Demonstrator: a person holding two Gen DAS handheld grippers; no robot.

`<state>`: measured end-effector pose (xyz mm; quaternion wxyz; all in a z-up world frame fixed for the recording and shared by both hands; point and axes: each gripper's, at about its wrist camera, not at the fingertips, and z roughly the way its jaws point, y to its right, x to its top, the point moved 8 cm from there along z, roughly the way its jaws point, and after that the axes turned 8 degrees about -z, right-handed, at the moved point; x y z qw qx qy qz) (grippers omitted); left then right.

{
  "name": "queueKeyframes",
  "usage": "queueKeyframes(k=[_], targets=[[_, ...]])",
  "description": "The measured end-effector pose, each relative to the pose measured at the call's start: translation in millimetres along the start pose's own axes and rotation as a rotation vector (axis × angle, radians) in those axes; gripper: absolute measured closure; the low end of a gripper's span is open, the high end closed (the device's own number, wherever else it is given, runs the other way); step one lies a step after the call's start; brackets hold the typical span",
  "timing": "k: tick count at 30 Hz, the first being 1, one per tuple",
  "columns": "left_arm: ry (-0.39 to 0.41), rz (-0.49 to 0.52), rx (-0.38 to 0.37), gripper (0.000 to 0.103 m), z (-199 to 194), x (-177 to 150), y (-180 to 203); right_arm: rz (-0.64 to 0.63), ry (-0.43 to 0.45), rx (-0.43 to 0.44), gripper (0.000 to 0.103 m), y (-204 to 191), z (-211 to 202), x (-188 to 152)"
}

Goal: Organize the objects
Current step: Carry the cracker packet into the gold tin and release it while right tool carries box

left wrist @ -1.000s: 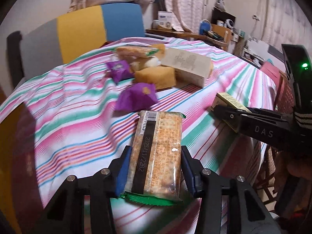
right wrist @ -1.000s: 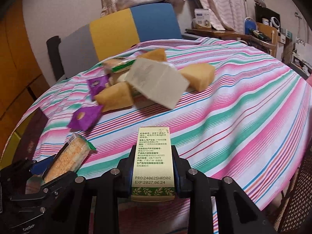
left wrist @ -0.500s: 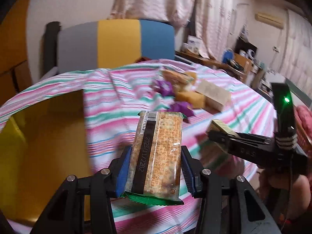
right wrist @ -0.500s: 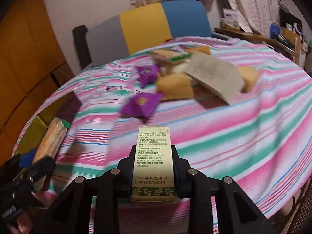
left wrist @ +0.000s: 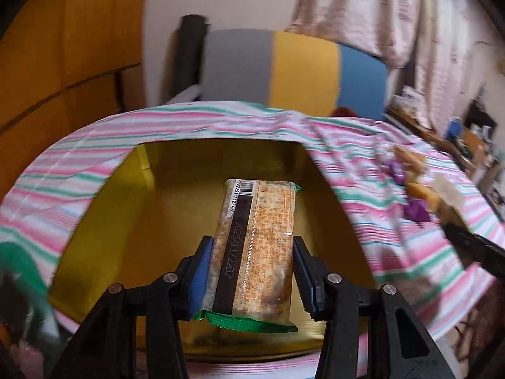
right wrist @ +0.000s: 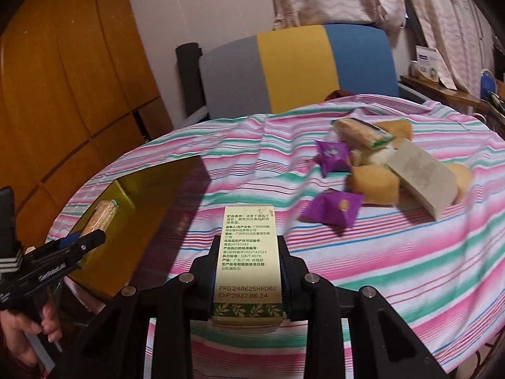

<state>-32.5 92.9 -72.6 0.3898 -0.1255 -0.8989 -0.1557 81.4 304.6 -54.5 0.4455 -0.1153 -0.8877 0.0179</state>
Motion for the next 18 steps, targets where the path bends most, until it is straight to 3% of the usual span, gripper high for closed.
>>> queueKeyframes(k=[4, 7, 18], targets=[[-0.047, -0.04, 0.109, 0.054, 11, -4, -39, -0.023, -0.008, 0.036, 0.073, -18, 5, 4], [-0.087, -0.063, 0.145, 0.054, 18, -8, -59, -0.051, -0.004, 0.062, 0.073, -35, 8, 9], [-0.073, -0.038, 0.323, 0.053, 22, -3, -108, -0.14, -0.003, 0.156, 0.073, -91, 21, 24]])
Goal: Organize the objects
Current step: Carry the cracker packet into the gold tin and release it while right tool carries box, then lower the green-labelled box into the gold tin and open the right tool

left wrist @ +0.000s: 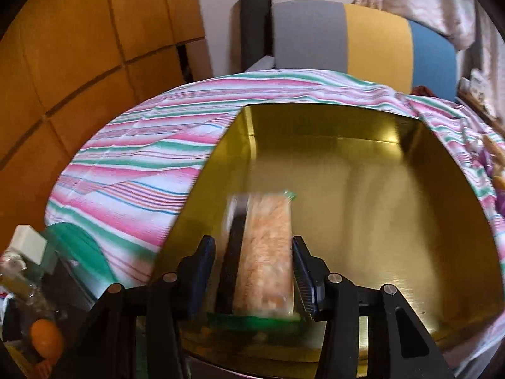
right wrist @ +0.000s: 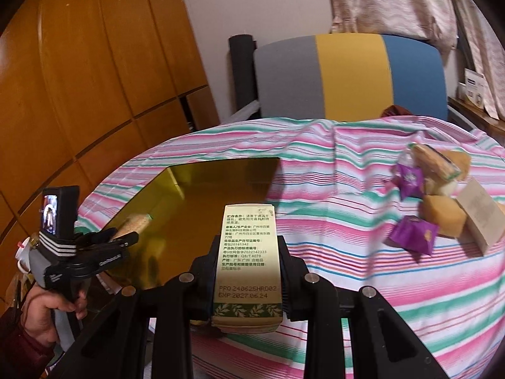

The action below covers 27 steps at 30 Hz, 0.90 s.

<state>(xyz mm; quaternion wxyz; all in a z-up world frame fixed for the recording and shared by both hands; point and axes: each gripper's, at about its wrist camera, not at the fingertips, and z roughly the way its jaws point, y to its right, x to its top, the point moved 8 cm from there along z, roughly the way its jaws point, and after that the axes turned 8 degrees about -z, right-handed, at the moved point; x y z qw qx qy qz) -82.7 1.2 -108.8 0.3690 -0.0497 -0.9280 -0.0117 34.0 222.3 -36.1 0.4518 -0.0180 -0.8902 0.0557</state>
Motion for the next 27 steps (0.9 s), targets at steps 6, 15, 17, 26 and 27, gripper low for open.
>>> queueKeyframes(k=[6, 15, 17, 26, 27], targets=[[0.023, -0.1, -0.022, 0.037, -9, 12, -17, -0.04, -0.021, 0.05, 0.073, -29, 12, 4], [0.153, -0.266, 0.044, 0.0, -47, 41, -44, -0.112, -0.12, 0.146, 0.073, -82, 55, -4], [0.189, -0.3, 0.098, 0.0, -59, 47, -55, -0.119, -0.144, 0.165, 0.073, -92, 65, -7], [0.237, -0.534, 0.079, 0.0, -83, 51, -96, -0.087, -0.248, 0.265, 0.073, -136, 114, -14], [0.241, -0.543, 0.083, 0.0, -84, 51, -97, -0.076, -0.263, 0.274, 0.072, -139, 119, -16]])
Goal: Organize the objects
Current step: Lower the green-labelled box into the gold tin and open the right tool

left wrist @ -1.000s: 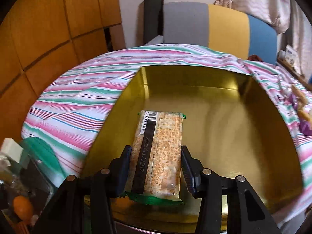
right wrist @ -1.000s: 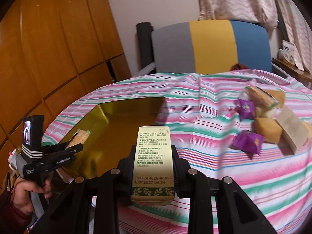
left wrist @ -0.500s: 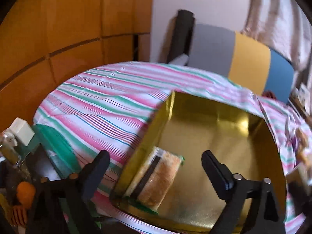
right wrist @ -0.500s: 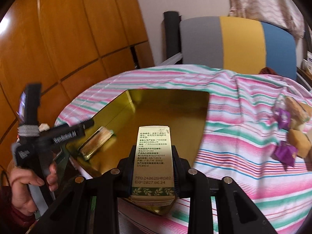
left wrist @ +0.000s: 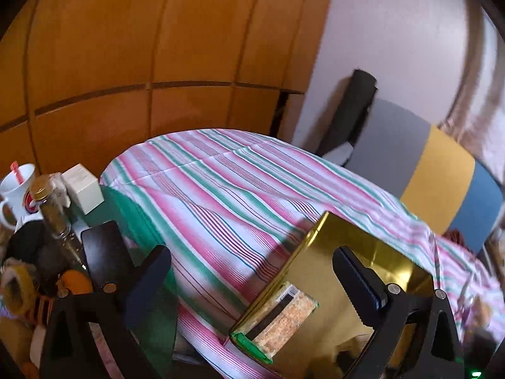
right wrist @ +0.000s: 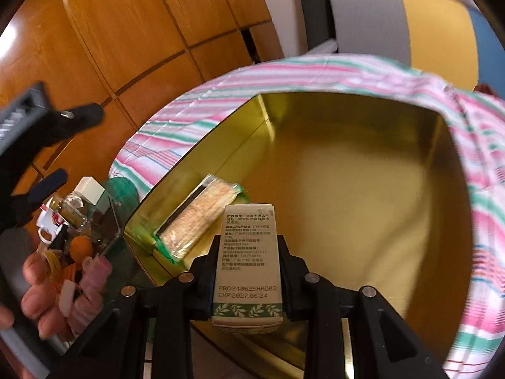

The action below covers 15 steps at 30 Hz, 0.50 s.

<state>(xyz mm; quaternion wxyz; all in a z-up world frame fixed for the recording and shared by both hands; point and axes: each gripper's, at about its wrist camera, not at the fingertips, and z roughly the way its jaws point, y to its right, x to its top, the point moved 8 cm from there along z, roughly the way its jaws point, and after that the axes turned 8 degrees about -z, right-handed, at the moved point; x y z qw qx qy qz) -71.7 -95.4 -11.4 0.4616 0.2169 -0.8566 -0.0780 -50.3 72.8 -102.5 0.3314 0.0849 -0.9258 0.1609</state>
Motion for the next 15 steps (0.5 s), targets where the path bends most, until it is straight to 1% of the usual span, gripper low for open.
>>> queueKeyframes(k=[3, 5, 8, 11, 15], targets=[[0.013, -0.022, -0.001, 0.0, -6, 1, -2, 0.039, -0.032, 0.043, 0.066, -7, 14, -1], [0.011, -0.018, -0.006, 0.0, -8, 0, 1, 0.048, -0.024, 0.047, 0.063, -8, 12, -2], [0.013, -0.012, -0.006, 0.0, -8, -2, 3, 0.023, 0.026, 0.05, 0.062, -9, -2, 0], [-0.011, -0.007, -0.015, 0.0, -4, -9, 7, -0.011, 0.094, 0.021, 0.062, -5, -23, 3], [-0.041, 0.008, -0.053, 0.0, -4, -19, 18, -0.043, 0.194, -0.059, 0.062, 7, -56, 11]])
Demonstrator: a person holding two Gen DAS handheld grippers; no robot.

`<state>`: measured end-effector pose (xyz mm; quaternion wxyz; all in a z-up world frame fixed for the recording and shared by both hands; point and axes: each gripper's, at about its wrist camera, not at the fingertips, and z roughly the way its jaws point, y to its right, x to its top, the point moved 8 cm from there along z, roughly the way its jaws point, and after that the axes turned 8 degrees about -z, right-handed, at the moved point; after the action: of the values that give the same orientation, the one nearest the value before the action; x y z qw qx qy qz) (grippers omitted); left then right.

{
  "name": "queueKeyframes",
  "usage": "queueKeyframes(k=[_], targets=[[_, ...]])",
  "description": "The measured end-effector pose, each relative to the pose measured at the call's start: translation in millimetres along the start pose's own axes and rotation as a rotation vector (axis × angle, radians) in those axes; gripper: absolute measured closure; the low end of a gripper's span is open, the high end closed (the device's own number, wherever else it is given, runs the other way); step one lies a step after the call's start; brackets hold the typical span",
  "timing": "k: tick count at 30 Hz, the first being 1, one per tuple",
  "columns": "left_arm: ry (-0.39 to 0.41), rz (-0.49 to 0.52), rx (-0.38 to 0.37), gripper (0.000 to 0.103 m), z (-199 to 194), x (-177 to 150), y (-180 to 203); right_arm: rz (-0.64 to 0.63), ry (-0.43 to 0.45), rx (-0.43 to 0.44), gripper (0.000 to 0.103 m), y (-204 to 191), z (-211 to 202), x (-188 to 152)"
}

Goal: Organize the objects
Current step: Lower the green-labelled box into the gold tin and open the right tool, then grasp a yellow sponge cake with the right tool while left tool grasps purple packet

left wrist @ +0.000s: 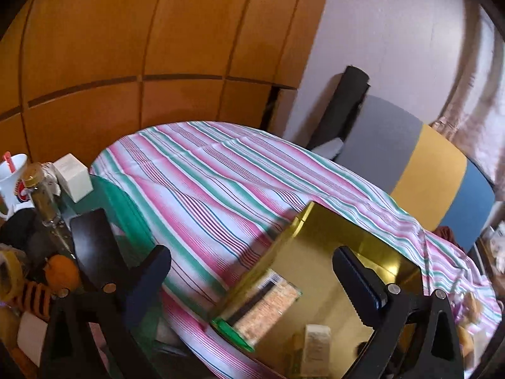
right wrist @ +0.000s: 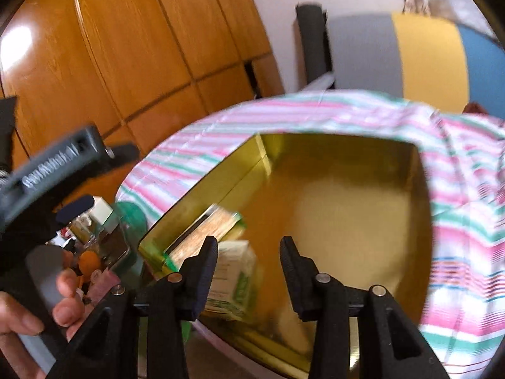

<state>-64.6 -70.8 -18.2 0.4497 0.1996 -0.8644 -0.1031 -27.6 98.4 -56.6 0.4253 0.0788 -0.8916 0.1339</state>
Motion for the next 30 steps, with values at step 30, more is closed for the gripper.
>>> queueKeyframes(k=[30], targets=[[-0.293, 0.503, -0.447, 0.0, -62, -168, 181, 0.329, -0.015, -0.601, 0.041, 302, -140, -99]])
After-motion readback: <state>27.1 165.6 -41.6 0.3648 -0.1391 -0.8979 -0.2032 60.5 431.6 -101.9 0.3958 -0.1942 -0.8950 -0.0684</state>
